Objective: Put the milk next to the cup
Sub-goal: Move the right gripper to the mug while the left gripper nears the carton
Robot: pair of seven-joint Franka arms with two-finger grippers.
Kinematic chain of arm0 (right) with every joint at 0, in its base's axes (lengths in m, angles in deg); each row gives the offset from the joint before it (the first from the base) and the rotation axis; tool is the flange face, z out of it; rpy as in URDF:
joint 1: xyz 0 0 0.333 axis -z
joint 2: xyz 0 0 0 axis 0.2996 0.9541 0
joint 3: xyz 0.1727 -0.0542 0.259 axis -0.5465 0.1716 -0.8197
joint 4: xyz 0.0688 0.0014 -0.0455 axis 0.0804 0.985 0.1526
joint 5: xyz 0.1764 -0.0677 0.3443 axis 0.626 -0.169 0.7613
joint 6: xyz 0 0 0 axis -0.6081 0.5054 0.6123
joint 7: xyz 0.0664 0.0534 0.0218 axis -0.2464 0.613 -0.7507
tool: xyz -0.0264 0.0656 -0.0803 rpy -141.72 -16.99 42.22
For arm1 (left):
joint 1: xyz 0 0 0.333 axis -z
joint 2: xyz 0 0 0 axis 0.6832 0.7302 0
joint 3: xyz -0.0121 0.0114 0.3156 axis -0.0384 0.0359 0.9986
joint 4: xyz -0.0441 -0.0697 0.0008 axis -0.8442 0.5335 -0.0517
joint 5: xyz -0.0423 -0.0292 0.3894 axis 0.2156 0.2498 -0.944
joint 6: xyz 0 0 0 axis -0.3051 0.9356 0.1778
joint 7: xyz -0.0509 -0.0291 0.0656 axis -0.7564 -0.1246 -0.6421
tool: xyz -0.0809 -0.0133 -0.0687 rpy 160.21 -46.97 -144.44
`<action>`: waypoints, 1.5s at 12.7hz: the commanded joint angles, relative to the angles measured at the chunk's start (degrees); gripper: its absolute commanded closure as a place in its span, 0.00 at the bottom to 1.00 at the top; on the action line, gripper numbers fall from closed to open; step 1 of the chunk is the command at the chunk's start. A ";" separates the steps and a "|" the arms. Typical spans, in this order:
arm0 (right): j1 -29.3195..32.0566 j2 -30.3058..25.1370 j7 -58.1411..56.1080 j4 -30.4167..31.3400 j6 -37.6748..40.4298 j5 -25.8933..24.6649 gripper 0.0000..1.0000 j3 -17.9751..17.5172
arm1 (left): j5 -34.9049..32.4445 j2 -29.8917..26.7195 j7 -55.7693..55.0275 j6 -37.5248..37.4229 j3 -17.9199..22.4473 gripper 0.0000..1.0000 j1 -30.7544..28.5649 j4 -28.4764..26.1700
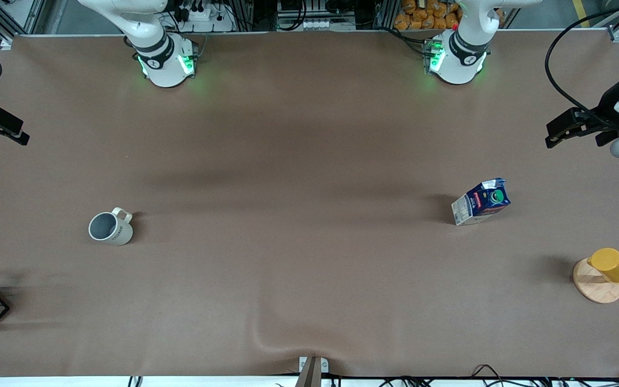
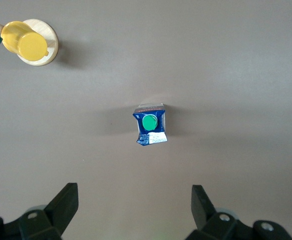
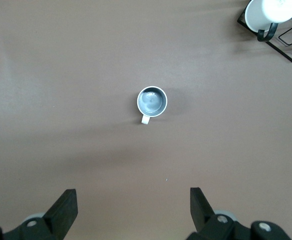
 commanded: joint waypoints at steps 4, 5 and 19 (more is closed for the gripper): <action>-0.19 0.59 0.40 -1.13 0.37 -0.60 0.00 -0.06 | -0.04 0.65 0.59 -0.44 -0.12 0.00 0.34 1.28; -0.19 0.59 0.40 -1.13 0.28 -0.60 0.00 -0.06 | 0.14 1.09 0.93 -0.44 -0.12 0.00 0.34 1.28; -2.39 6.65 -0.40 -1.13 0.37 -1.04 0.00 -0.14 | 0.05 3.11 0.24 4.57 -1.79 0.00 0.95 0.38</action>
